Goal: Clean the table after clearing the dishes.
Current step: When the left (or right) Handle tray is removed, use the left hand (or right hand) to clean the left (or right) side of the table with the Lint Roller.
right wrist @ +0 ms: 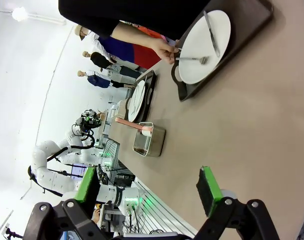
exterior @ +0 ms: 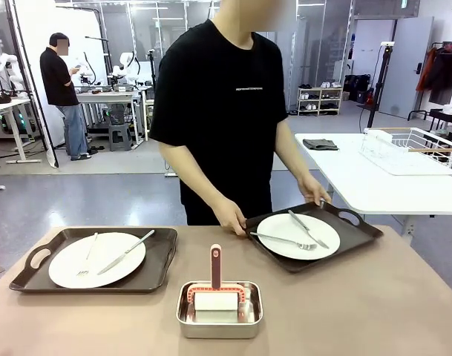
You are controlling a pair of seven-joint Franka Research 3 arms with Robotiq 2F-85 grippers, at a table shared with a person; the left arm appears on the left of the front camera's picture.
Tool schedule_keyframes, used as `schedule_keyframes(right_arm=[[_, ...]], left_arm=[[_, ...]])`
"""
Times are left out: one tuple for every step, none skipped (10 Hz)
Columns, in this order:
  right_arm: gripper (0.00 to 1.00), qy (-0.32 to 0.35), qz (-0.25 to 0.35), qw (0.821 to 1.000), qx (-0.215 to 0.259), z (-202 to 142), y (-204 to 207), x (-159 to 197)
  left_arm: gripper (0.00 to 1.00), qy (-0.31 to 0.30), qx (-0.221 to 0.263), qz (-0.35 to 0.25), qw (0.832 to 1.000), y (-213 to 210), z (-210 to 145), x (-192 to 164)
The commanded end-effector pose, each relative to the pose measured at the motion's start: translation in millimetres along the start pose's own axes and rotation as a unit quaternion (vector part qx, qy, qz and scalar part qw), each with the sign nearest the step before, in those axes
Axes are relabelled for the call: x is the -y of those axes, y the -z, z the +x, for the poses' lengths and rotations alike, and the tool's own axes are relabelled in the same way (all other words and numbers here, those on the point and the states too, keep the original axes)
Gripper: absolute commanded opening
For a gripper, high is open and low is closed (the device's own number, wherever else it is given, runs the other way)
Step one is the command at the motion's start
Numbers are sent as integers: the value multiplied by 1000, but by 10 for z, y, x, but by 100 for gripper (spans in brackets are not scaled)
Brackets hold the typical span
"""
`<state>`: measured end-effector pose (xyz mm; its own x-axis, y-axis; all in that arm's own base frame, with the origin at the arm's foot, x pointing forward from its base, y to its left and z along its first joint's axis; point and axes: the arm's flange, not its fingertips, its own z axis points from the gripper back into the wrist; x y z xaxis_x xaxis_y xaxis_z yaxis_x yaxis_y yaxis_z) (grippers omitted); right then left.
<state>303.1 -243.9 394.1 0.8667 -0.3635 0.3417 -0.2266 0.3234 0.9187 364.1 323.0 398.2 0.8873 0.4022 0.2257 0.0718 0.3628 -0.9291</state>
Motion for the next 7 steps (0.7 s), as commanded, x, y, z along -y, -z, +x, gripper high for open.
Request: schedule_keyframes(right_arm=[[100,-2,1,1000,2,-1,-10,-16],[100,-2,1,1000,2,-1,-10,-16],[100,-2,1,1000,2,-1,-10,-16],[100,-2,1,1000,2,-1,-10,-16],[100,-2,1,1000,2,-1,-10,-16],[100,-2,1,1000,2,-1,-10,-16],[100,-2,1,1000,2,-1,-10,-16]], left_arm=[[100,1,2,0,1000,-19,-5,-3],[100,1,2,0,1000,-19,-5,-3],[100,1,2,0,1000,-19,-5,-3],[100,1,2,0,1000,-19,-5,-3],[100,1,2,0,1000,-19,-5,-3],[100,1,2,0,1000,-19,-5,-3],[100,1,2,0,1000,-19,-5,-3]])
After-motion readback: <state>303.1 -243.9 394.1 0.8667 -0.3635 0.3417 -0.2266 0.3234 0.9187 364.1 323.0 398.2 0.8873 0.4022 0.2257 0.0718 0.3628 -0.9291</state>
